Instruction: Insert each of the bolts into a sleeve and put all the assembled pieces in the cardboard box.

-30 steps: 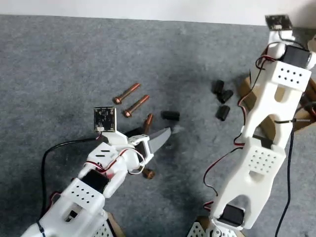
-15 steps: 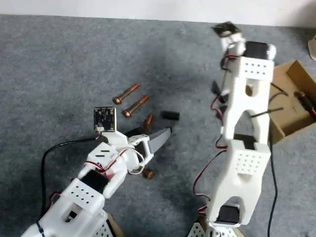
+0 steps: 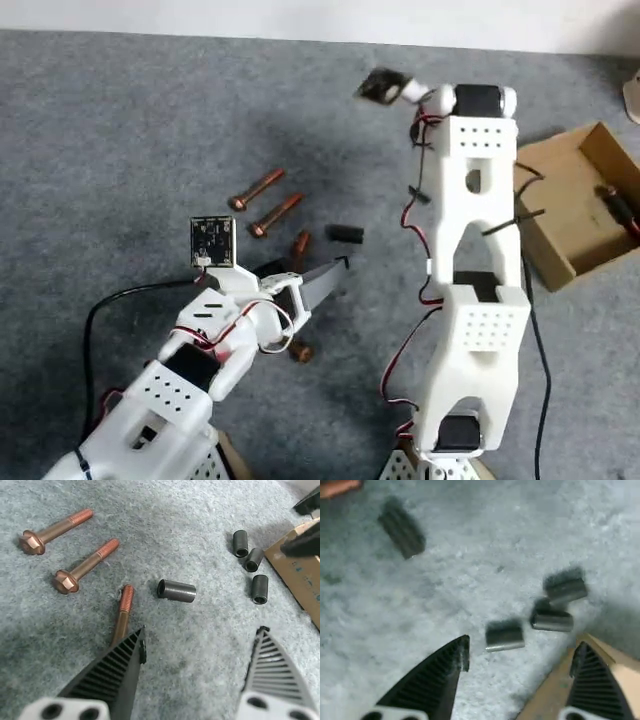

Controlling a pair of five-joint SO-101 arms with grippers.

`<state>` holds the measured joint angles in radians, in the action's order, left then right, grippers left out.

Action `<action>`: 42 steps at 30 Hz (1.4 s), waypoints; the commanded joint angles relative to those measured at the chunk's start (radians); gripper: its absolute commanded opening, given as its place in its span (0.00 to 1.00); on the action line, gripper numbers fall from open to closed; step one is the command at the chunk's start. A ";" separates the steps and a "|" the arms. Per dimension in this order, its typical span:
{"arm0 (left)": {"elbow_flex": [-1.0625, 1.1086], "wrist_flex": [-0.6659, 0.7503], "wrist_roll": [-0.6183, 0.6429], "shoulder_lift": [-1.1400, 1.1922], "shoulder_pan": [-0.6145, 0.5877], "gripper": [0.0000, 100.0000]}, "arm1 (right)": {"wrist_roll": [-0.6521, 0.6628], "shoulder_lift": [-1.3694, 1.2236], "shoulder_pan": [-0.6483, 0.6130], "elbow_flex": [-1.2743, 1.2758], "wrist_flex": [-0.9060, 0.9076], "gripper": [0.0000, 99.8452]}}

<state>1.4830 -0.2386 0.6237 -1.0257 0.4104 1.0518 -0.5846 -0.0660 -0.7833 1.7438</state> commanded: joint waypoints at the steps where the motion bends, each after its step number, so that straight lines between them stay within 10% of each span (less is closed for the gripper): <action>1: -0.015 0.026 -0.008 -0.010 -0.013 0.32 | 0.117 0.068 -0.053 0.093 0.016 0.31; 31: -0.067 0.081 0.051 -0.010 -0.245 0.31 | 0.259 -0.050 -0.246 0.343 -0.298 0.31; 42: -0.111 0.152 0.055 -0.008 -0.440 0.02 | 0.259 -0.133 -0.283 0.337 -0.361 0.31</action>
<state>1.4154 -0.1496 0.6697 -1.0257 0.0084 1.3065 -0.7211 -0.3207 -0.4396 1.4016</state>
